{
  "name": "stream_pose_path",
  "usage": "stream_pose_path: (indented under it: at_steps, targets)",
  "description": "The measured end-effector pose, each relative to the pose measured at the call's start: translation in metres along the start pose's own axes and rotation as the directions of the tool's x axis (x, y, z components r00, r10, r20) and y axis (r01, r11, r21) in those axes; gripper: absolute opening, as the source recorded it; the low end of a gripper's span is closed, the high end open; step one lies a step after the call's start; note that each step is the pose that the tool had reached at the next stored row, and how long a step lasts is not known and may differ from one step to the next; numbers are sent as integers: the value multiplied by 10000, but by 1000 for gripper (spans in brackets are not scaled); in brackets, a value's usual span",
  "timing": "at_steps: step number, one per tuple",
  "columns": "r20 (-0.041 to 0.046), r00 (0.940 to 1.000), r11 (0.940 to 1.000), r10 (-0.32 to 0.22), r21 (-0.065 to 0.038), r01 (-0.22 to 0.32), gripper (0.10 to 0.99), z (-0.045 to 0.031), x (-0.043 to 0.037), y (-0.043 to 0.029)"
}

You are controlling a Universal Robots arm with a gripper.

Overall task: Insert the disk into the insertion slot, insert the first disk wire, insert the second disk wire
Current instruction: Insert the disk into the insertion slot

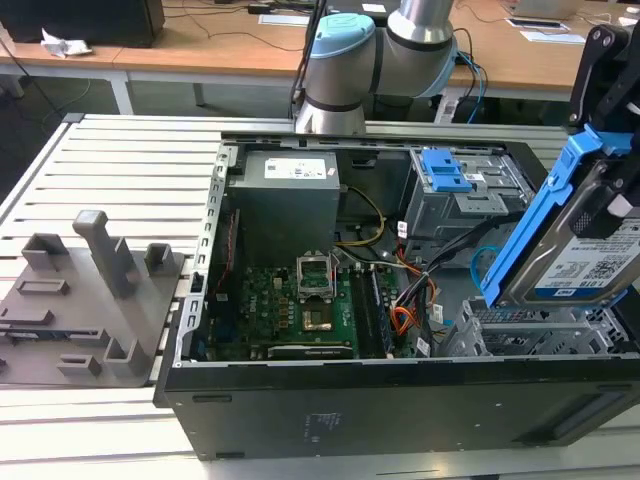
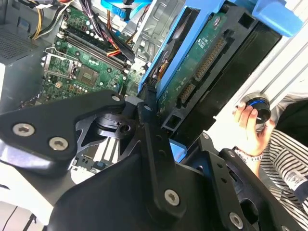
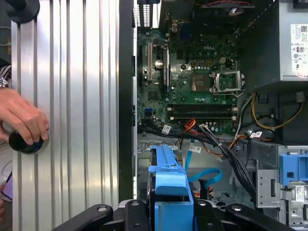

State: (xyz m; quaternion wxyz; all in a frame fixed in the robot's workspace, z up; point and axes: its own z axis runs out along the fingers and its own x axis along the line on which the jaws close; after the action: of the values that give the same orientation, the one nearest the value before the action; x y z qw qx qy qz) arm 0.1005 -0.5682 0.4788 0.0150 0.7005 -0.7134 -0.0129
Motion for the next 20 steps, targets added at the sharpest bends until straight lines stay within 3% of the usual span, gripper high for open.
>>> stream_pose_path:
  at_steps: [15,18,20]
  targets:
    - [0,10000,10000,0,0,0,361,158,0,-6]
    - [0,10000,10000,1,0,-1,361,241,0,-10]
    - [1,10000,10000,0,0,0,361,293,-37,-71]
